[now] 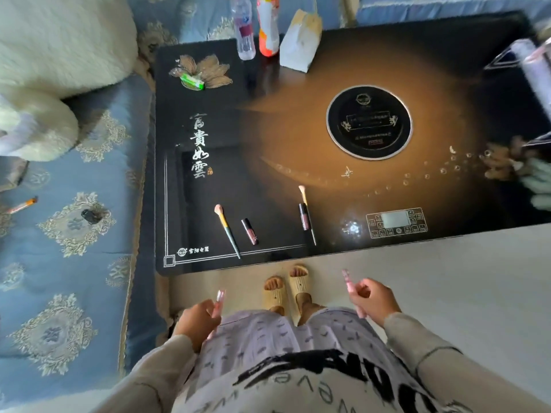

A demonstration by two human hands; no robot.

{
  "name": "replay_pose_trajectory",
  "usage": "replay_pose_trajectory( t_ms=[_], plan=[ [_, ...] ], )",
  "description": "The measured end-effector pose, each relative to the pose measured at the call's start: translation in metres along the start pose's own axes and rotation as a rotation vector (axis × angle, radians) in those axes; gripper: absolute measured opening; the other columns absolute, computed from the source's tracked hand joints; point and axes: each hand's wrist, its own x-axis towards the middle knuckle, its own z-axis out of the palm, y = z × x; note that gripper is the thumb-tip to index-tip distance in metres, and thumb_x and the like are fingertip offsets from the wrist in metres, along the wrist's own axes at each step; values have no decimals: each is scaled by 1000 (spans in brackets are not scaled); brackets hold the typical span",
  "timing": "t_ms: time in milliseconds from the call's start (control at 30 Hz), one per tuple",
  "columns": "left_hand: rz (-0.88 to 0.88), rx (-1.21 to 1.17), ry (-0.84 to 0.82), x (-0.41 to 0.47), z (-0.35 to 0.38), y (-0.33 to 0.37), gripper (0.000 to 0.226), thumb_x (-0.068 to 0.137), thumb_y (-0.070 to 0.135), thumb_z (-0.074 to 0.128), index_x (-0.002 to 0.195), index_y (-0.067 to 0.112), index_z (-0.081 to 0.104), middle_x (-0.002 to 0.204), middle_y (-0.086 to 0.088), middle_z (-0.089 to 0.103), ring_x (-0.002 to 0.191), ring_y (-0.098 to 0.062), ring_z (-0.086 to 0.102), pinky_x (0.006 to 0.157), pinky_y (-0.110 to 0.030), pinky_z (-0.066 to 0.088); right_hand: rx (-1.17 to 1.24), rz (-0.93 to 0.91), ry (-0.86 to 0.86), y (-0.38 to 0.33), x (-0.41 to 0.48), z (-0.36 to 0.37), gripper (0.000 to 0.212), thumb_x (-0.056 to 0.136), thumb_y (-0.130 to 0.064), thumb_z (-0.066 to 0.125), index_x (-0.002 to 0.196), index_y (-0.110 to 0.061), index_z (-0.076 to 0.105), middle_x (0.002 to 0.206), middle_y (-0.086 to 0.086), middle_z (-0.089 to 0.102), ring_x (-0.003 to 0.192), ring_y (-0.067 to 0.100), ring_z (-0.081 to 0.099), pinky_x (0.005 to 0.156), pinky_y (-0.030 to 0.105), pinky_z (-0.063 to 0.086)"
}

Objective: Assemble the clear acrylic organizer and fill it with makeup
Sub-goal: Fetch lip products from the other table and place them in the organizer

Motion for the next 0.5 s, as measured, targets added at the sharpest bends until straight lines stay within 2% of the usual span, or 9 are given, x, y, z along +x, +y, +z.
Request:
replay_pose_trajectory(
  t_ms=[67,133,267,400,500],
  plan=[
    [-21,56,-1,4,-3,-8,27,92,31,46,94,10,62,101,-12,70,97,-30,64,84,-29,46,23,16,45,11,-6,0,39,83,-24,64,52,-18,41,47,0,51,58,23,49,58,30,39],
    [-14,89,10,9,-7,-6,27,92,28,45,100,9,63,103,-13,70,97,-31,64,84,-29,47,75,29,92,21,-12,1,40,83,-22,64,52,-19,40,50,0,50,57,24,48,60,31,40],
    [66,166,-11,18,-13,26,33,95,31,39,92,7,62,103,-17,69,98,-31,63,84,-29,45,164,132,159,49,-25,6,38,81,-14,64,53,-21,40,58,0,51,65,23,46,51,27,30],
    [205,243,-56,21,-15,85,25,93,31,43,74,17,50,101,-14,70,96,-30,64,76,-27,41,296,315,208,87,-42,18,31,80,-12,65,59,-17,43,73,7,56,71,22,48,62,23,32],
    [307,317,-80,22,-11,136,20,91,22,47,90,7,60,106,-18,68,98,-34,64,83,-30,46,358,464,236,124,-58,33,24,82,-18,63,64,-15,47,75,6,57,71,21,49,56,23,31]
  ],
)
